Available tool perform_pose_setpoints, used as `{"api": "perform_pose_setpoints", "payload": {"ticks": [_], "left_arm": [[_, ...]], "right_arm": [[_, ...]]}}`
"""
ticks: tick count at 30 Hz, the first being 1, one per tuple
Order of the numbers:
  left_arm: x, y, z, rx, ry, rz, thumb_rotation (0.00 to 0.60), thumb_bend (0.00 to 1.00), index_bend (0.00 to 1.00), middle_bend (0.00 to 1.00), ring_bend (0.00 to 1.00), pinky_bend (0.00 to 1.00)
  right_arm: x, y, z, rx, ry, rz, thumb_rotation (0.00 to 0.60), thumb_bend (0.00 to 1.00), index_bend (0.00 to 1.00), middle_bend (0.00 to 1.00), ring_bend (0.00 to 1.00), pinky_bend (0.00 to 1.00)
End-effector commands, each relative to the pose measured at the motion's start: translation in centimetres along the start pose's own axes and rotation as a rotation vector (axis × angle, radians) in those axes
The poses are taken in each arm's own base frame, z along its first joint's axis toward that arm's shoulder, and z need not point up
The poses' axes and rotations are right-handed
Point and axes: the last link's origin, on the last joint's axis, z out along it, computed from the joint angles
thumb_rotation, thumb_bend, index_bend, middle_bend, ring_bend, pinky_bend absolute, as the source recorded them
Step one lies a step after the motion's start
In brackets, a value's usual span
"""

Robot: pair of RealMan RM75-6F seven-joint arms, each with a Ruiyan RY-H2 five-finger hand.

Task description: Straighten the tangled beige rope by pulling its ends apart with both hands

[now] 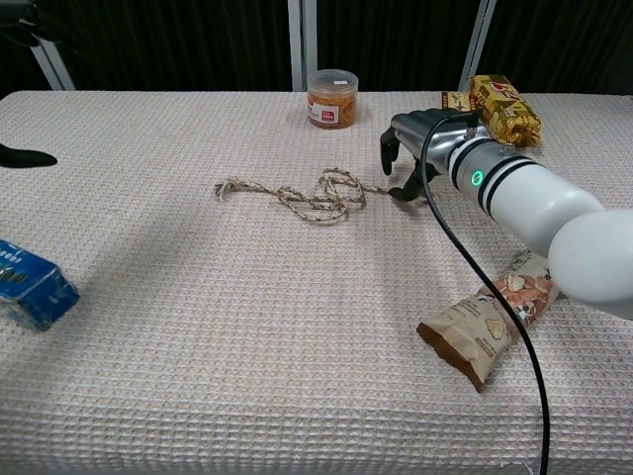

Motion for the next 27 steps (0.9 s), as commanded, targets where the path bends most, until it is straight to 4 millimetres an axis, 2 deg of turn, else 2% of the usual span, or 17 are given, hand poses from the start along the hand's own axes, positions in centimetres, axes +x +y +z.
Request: {"api": "perform_pose_setpoints", "payload": {"ticks": [1,18,27], "left_arm": [[-0.04,-0.05,-0.08,0.002,0.000,-0.001,0.600,0.02,0.26,0.21,0.17,0.20],[-0.21,-0.45,-0.45,0.011,-0.001,-0.003,0.600,0.02,0.26,0.21,0.17,0.20],[-0.54,-0.38,-0.20,0.013,-0.015,-0.002,0.600,0.02,0.26,0.21,0.17,0.20]], "right_arm": [[-0.37,-0.44,0.25,0.005,-0.010,-0.002,0.600,0.27,0.48,0.33,0.13,0.25],[-0.95,-0.91,0.78,0.007,-0.019,0.011,0.600,0.41,0.53,0.35,0.13,0.25],[-0.89,-0.78,0.80,0.003,0.004,0.010,0.600,0.43,0.63,0.38,0.13,0.25]]}}
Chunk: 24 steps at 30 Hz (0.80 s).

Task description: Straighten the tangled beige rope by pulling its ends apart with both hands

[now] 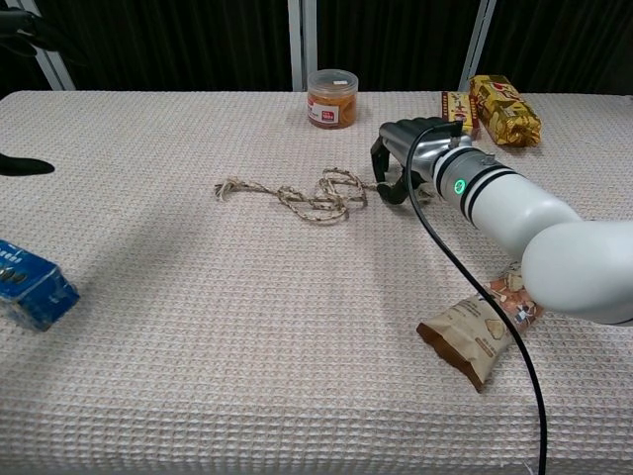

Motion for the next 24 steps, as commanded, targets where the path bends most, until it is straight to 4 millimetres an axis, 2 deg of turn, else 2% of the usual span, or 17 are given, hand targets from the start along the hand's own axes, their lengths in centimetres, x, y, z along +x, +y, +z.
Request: {"api": "perform_pose_setpoints", "payload": {"ticks": [1,8,14,20,24], "left_arm": [[-0.1,0.0,0.1,0.002,-0.004,0.001,0.600,0.02,0.26,0.21,0.17,0.20],[-0.2,-0.1,1.5,0.007,-0.018,-0.007,0.600,0.02,0.28,0.21,0.17,0.20],[-1.0,0.8,4.6,0.000,-0.065,-0.052,0.600,0.02,0.36,0.21,0.17,0.20],[-3.7,2.0,8.8,0.024,-0.155,-0.060,0.600,0.04,0.40,0.21,0.17,0.20],[-6.4,3.1,11.3,0.046,-0.223,-0.043,0.600,0.06,0.40,0.21,0.17,0.19]], "right_arm": [[0.0,0.1,0.0,-0.002,0.004,-0.003,0.600,0.44,0.64,0.39,0.13,0.25],[0.9,0.7,-0.2,0.005,0.045,-0.021,0.600,0.48,0.69,0.41,0.14,0.25],[2.7,2.6,-1.1,0.001,0.094,-0.065,0.600,0.48,0.71,0.41,0.14,0.25],[4.0,4.2,-2.0,-0.023,0.102,-0.088,0.600,0.48,0.72,0.41,0.14,0.25],[4.1,4.8,-2.2,-0.040,0.092,-0.083,0.600,0.48,0.72,0.41,0.14,0.24]]}}
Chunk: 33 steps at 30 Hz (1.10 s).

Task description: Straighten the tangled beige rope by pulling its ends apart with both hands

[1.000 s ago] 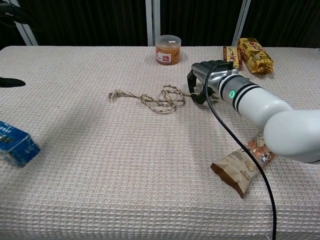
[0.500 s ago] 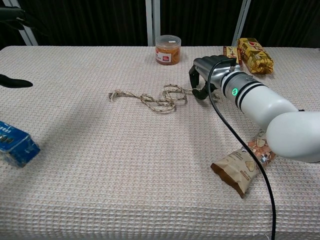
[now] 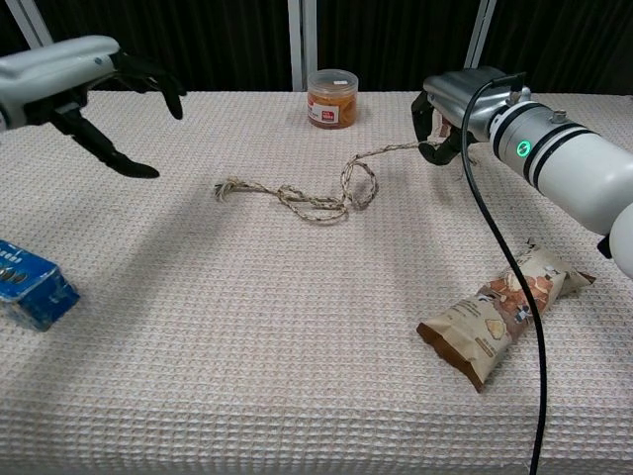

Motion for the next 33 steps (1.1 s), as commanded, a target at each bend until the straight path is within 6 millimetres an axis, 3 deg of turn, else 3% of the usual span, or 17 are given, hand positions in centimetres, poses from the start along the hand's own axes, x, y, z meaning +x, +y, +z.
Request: {"api": "perform_pose_setpoints", "payload": {"ticks": [1,12,24,33], "left_arm": [[-1.8,1.1,3.0,0.021,-0.049,0.025,0.600,0.06,0.40,0.21,0.17,0.18],[-5.3,2.5,7.5,0.113,-0.110,0.019,0.600,0.17,0.38,0.18,0.15,0.17],[-7.9,3.5,10.1,0.167,-0.140,0.039,0.600,0.27,0.46,0.18,0.14,0.16],[-8.6,3.5,10.9,0.188,-0.138,0.064,0.600,0.35,0.49,0.18,0.14,0.16]], "right_arm": [[0.0,0.5,-0.1,-0.013,-0.003,-0.007,0.600,0.48,0.72,0.41,0.14,0.24],[1.2,2.5,0.0,-0.057,0.021,-0.018,0.600,0.48,0.72,0.41,0.14,0.23],[1.2,3.4,0.2,-0.079,0.019,-0.006,0.600,0.48,0.72,0.41,0.14,0.21],[1.1,3.5,0.4,-0.080,0.020,0.003,0.600,0.48,0.72,0.41,0.14,0.20]]}}
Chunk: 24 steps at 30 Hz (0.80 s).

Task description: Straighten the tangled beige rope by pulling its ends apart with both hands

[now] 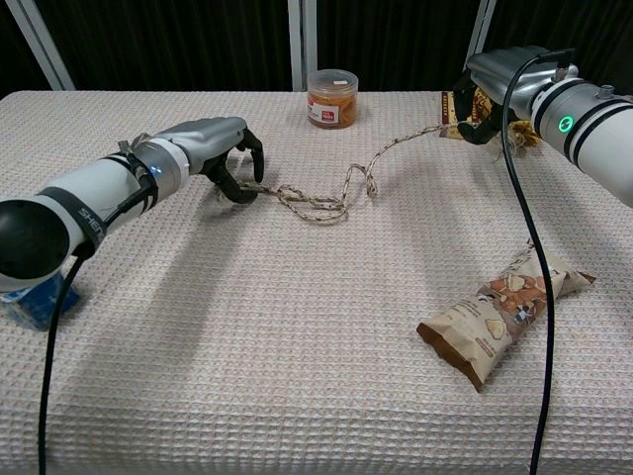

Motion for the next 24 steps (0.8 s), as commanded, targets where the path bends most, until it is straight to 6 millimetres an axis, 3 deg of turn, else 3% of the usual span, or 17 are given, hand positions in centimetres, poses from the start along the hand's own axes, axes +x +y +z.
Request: {"api": "perform_pose_setpoints", "payload": {"ticks": [1,24], "left_arm": [[-0.11,0.21,0.18,0.002,0.003,0.001,0.600,0.35,0.50,0.18,0.14,0.16],[-0.61,-0.07,0.31,0.017,0.013,-0.001,0.600,0.46,0.58,0.20,0.14,0.16]], "right_arm": [[-0.03,-0.02,0.02,0.002,0.001,0.000,0.600,0.48,0.72,0.41,0.14,0.20],[0.03,0.47,-0.12,-0.014,0.003,0.004,0.600,0.48,0.72,0.42,0.14,0.19]]}}
